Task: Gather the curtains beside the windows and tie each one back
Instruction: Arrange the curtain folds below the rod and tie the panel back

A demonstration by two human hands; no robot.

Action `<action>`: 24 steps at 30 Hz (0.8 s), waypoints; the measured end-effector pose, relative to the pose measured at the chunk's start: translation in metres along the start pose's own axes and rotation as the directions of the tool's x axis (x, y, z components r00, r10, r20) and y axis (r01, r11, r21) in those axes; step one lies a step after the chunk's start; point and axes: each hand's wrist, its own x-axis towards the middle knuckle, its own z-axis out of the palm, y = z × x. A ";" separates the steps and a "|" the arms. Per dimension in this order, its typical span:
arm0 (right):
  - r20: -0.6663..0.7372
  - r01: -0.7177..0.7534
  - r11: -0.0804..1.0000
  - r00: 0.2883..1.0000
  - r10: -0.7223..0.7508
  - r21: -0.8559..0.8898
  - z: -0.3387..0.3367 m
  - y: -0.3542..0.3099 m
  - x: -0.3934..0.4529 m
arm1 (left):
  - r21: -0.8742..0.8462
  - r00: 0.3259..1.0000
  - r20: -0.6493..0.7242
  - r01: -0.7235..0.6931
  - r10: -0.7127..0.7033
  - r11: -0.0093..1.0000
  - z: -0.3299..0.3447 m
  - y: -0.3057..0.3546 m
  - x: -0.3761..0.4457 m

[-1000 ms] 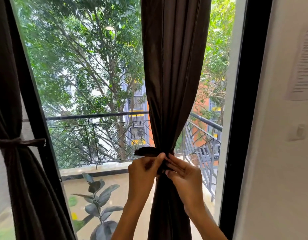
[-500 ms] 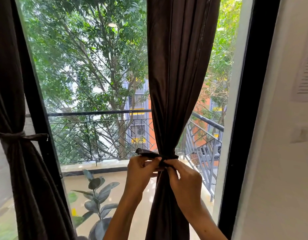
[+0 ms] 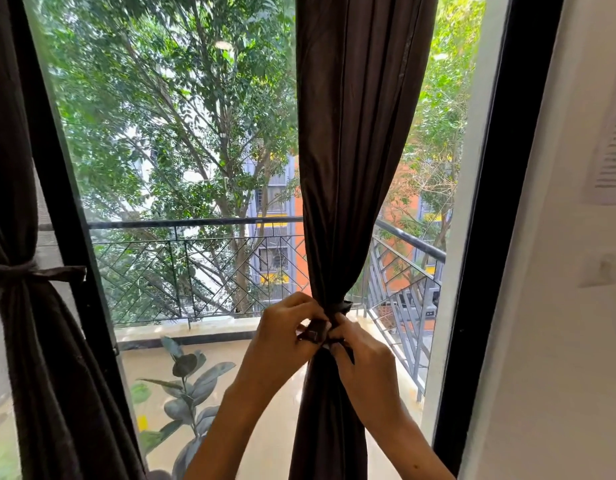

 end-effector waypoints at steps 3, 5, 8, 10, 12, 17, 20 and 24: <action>0.049 0.034 0.999 0.998 -0.036 0.040 -0.002 -0.001 0.000 | 0.038 0.999 0.050 -0.020 0.018 0.999 0.001 -0.004 0.005; 0.090 0.040 0.995 0.995 -0.048 0.088 -0.003 0.000 0.001 | 0.059 0.994 0.094 -0.064 0.058 0.996 0.003 -0.006 0.008; 0.155 0.003 0.987 0.987 -0.028 0.159 -0.005 0.007 0.004 | 0.133 0.990 0.101 -0.111 0.098 0.985 0.005 -0.014 0.005; 0.170 -0.017 0.982 0.985 -0.015 0.187 -0.009 0.012 0.007 | 0.188 0.989 0.099 -0.129 0.112 0.974 0.004 -0.018 0.002; 0.142 -0.006 0.982 0.990 -0.021 0.189 -0.013 0.016 0.011 | 0.198 0.990 0.083 -0.130 0.115 0.972 0.004 -0.017 -0.002; 0.061 -0.011 0.981 0.998 -0.001 0.195 -0.017 0.011 0.021 | 0.199 0.996 -0.057 -0.063 0.075 0.978 0.012 -0.002 -0.004; 0.021 -0.054 0.988 0.998 0.051 0.143 -0.017 0.010 0.024 | 0.109 0.981 -0.191 0.005 0.016 0.994 0.021 0.001 -0.006; -0.056 -0.116 0.993 0.992 0.116 0.006 -0.016 0.014 0.030 | 0.103 0.981 -0.186 -0.032 0.051 0.994 0.025 0.002 -0.012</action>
